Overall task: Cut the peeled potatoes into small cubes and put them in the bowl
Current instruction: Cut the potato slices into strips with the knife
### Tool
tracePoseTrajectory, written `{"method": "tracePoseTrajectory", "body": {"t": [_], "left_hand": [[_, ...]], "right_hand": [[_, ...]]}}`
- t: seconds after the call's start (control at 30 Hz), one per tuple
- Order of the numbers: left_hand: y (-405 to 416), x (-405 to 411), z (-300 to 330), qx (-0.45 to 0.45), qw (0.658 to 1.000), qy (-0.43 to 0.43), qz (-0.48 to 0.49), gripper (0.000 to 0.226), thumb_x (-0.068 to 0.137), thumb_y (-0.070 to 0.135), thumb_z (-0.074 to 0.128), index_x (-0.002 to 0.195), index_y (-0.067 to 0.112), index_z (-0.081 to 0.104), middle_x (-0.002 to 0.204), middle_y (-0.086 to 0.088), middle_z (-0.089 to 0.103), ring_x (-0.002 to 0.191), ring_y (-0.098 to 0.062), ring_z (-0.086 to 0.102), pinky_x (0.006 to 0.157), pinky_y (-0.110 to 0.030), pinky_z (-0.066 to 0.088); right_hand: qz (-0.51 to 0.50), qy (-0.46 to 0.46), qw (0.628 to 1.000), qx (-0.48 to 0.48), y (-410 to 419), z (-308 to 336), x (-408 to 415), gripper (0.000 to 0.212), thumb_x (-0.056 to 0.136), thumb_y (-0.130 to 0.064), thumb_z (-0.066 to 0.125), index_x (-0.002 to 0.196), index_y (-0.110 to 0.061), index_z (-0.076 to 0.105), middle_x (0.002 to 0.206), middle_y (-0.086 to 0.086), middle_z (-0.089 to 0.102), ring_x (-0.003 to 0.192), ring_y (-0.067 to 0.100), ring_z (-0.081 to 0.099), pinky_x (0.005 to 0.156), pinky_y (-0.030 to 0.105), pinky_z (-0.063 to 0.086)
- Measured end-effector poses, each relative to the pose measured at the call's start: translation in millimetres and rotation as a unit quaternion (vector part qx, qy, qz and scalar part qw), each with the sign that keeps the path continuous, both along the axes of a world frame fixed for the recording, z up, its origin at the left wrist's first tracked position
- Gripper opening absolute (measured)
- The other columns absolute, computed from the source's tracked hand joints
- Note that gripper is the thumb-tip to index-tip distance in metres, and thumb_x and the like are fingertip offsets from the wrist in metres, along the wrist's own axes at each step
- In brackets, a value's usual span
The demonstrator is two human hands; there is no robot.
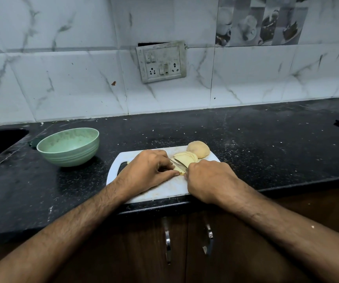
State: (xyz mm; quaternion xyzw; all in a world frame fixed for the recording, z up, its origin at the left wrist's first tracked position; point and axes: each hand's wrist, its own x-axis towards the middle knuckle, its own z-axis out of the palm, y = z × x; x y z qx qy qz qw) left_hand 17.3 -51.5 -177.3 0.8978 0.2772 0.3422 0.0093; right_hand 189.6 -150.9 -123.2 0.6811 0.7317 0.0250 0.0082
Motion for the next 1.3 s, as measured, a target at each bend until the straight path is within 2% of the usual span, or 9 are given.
{"method": "tracePoseTrajectory", "body": {"t": [0.2,0.4,0.6,0.7,0.8,1.0,1.17,1.3], "left_hand": [[-1.2,0.0,1.3,0.017,1.000,0.011,0.006,0.025,0.086,0.040,0.079,0.083,0.016,0.079,0.081,0.009,0.070,0.074,-0.006,0.066,0.063,-0.033,0.055],[-3.4,-0.7,1.4,0.016,1.000,0.006,0.007,0.026,0.086,0.042,0.078,0.085,0.016,0.080,0.082,0.011,0.071,0.076,-0.003,0.066,0.063,-0.030,0.055],[-1.7,-2.7,-0.8,-0.018,0.999,-0.034,-0.002,0.016,0.082,0.033,0.083,0.086,0.017,0.081,0.083,0.010,0.074,0.076,-0.003,0.068,0.066,-0.030,0.056],[-0.8,-3.9,-1.0,-0.022,0.999,-0.041,-0.004,0.013,0.081,0.032,0.085,0.081,0.020,0.079,0.079,0.013,0.072,0.073,-0.003,0.067,0.065,-0.031,0.055],[-0.1,-4.9,-0.8,-0.014,0.999,-0.037,0.009,0.016,0.080,0.037,0.084,0.078,0.022,0.079,0.076,0.014,0.070,0.071,-0.003,0.065,0.065,-0.031,0.054],[-0.7,-4.6,-0.1,-0.015,0.999,-0.036,0.006,0.016,0.080,0.037,0.085,0.078,0.022,0.079,0.075,0.013,0.071,0.070,-0.003,0.064,0.065,-0.029,0.053],[0.5,-5.0,-0.3,-0.016,0.999,-0.035,0.001,0.014,0.081,0.038,0.084,0.082,0.025,0.079,0.077,0.013,0.072,0.072,-0.003,0.065,0.065,-0.030,0.053],[3.2,-5.5,-2.1,-0.030,0.999,-0.037,0.003,0.023,0.081,0.049,0.077,0.081,0.026,0.078,0.077,0.015,0.071,0.072,-0.003,0.065,0.064,-0.033,0.053]], "right_hand": [[0.008,0.007,1.000,-0.027,-23.8,4.3,16.4,0.029,0.104,-0.036,0.032,0.115,-0.019,0.053,0.117,0.005,0.060,0.105,0.027,0.058,0.076,0.037,0.036],[0.015,-0.003,0.999,-0.028,-56.5,4.0,30.0,0.023,0.104,-0.042,0.029,0.093,-0.026,0.042,0.112,0.004,0.062,0.096,0.027,0.059,0.073,0.035,0.035],[0.007,-0.039,0.999,-0.002,-59.7,9.5,37.8,0.031,0.104,-0.043,0.028,0.097,-0.025,0.052,0.110,0.005,0.063,0.101,0.028,0.062,0.071,0.034,0.036],[-0.008,-0.018,1.000,-0.005,-58.8,10.6,41.9,0.037,0.104,-0.045,0.027,0.098,-0.022,0.055,0.110,0.006,0.063,0.100,0.029,0.062,0.072,0.035,0.037],[-0.012,0.018,1.000,-0.001,-54.3,13.6,35.2,0.035,0.104,-0.046,0.027,0.088,-0.023,0.047,0.102,0.006,0.061,0.088,0.029,0.056,0.071,0.036,0.037],[-0.003,0.017,1.000,-0.015,-41.7,13.0,13.7,0.037,0.105,-0.042,0.028,0.113,-0.018,0.055,0.118,0.008,0.060,0.106,0.029,0.057,0.077,0.038,0.036],[-0.016,0.007,0.999,-0.027,-39.7,11.6,6.2,0.032,0.104,-0.036,0.031,0.114,-0.018,0.054,0.118,0.007,0.060,0.106,0.028,0.057,0.075,0.037,0.035],[-0.018,-0.004,1.000,-0.025,-42.8,8.5,-0.6,0.026,0.103,-0.029,0.035,0.115,-0.017,0.054,0.116,0.006,0.061,0.104,0.028,0.058,0.074,0.036,0.036]]}}
